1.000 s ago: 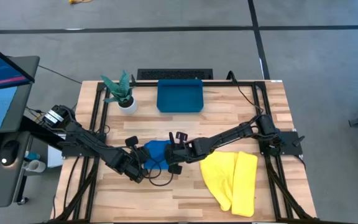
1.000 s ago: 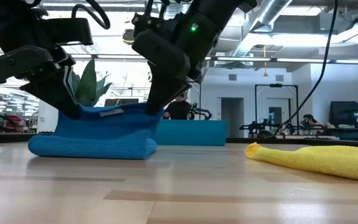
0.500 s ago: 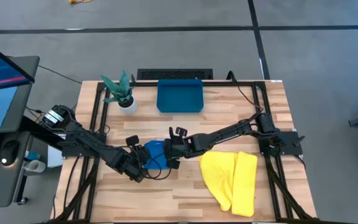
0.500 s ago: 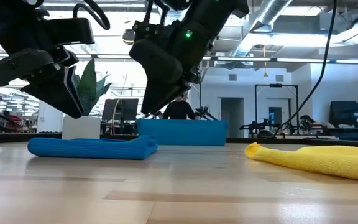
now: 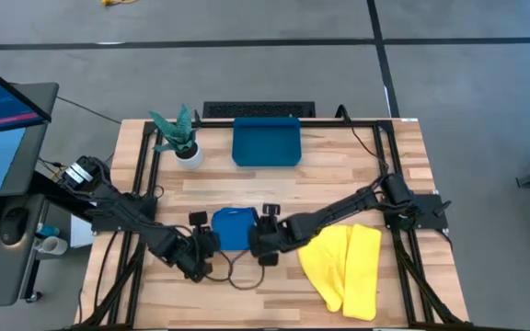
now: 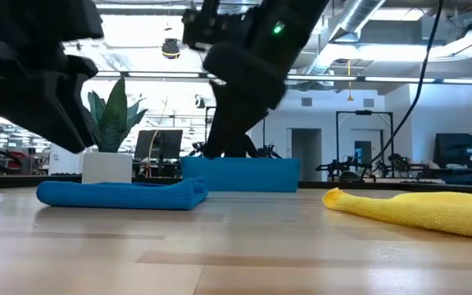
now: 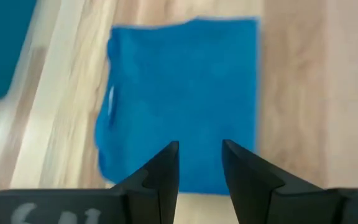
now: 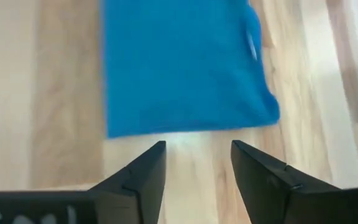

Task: Roll microfiber towels into tight, uniform cylinder then place into a basket
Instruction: Roll the blue microfiber towel

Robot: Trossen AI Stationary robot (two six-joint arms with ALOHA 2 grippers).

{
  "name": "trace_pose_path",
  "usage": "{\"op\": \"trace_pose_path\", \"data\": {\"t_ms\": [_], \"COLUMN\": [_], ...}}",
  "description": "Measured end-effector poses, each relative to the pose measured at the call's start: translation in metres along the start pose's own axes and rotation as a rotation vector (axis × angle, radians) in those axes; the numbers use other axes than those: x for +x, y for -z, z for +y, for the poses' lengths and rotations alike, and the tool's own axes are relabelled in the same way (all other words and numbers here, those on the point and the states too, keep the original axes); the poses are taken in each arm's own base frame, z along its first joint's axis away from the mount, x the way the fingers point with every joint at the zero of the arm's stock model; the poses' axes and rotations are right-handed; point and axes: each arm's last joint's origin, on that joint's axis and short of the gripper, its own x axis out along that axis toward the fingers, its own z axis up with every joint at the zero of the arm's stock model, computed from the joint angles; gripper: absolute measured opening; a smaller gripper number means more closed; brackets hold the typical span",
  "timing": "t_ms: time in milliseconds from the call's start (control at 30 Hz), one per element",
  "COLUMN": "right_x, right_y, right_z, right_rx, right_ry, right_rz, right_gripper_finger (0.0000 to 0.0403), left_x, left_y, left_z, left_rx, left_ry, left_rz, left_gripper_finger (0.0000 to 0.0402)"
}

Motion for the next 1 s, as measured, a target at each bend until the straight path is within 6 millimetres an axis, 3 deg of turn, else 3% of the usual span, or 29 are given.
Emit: {"op": "trace_pose_path", "data": {"t_ms": [300,567,1000], "right_x": [-0.018,-0.033,-0.056], "right_y": [0.019,0.04,0.058], "right_z": [0.021,0.008,-0.001], "right_rx": [-0.239,-0.254,-0.24], "right_ry": [0.247,0.393,0.465], "right_rz": [0.081,0.257,0.319], "right_gripper_finger": [0.0174,0.0151,0.0117], "left_x": [-0.02,-0.028,-0.028], "left_y": [0.004,0.006,0.006], "left_z": [-0.028,-0.039,-0.039], "left_rx": [0.12,0.077,0.073], "left_ry": [0.124,0.182,0.207], "left_rz": [-0.135,-0.177,-0.161], "left_gripper_finger": [0.0113,0.0113,0.0113]}}
